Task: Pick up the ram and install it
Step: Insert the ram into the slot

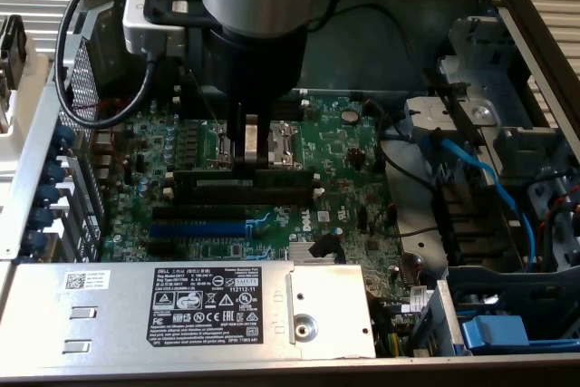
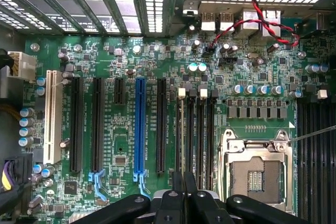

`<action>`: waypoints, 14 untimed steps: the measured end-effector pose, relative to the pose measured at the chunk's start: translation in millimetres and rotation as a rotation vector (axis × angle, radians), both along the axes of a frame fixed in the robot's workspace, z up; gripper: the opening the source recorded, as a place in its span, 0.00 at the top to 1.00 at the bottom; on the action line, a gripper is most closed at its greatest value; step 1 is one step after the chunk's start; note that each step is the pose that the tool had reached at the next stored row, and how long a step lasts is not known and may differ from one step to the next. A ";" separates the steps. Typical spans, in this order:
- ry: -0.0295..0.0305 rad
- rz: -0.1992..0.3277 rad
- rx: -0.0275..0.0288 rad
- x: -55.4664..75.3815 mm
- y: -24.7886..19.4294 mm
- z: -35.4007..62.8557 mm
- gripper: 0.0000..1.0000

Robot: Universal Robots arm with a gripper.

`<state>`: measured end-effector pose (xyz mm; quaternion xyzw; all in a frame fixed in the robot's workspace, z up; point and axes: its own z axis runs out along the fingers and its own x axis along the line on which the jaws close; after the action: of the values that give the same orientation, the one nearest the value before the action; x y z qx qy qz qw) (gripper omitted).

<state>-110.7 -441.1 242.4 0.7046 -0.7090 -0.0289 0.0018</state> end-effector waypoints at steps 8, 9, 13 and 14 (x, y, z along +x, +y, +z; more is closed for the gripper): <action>0.0000 -0.003 0.0000 0.0 0.0 -0.6 0.88; -0.0001 -0.003 0.0001 0.0 0.0 -0.9 0.88; 0.0000 -0.003 0.0000 0.0 0.0 -1.2 0.88; -0.0001 -0.003 0.0001 0.0 0.0 -1.4 0.88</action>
<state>-110.7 -441.1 241.0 0.7035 -0.7101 -0.0289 0.0017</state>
